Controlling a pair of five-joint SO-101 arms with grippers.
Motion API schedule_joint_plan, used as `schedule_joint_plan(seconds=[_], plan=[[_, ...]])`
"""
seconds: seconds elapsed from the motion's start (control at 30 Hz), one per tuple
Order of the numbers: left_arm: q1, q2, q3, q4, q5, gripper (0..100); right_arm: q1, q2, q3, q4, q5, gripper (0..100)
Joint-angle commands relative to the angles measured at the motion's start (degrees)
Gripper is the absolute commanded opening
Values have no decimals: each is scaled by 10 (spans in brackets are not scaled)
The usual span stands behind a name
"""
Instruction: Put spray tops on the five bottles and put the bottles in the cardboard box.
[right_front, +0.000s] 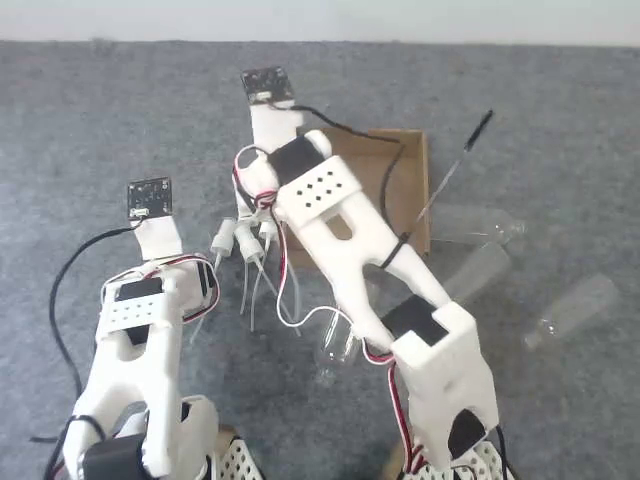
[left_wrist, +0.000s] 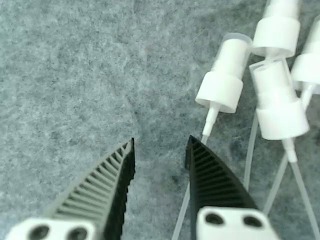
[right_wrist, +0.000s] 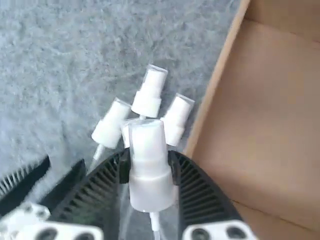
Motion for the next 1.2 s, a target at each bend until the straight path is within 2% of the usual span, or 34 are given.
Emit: schedule_joint_plan(seconds=[0.0, 0.13, 0.37, 0.53, 0.73, 0.87, 0.97, 1.1, 1.17], plan=[[4, -21, -7, -10, -3, 152, -2, -1, -4, -18, -118, 117], [5, -21, -7, -10, -3, 152, -8, 16, -4, -22, -123, 195], [5, -22, -7, -10, -3, 152, -11, 22, -6, -24, -107, 159], [5, -22, -7, -10, -3, 152, 37, -43, -23, 62, -88, 159], [5, -21, -7, -11, -3, 152, 80, -139, -23, 139, 106, 157], [5, -21, -7, -11, -3, 152, 98, -212, -23, 200, 194, 155], [5, -21, -6, -11, -3, 152, 129, -269, -11, 245, 304, 155], [5, -21, -6, -11, -3, 152, 248, -367, 74, 241, 376, 155], [5, -21, -6, -11, -3, 152, 322, -412, 120, 241, 440, 155]])
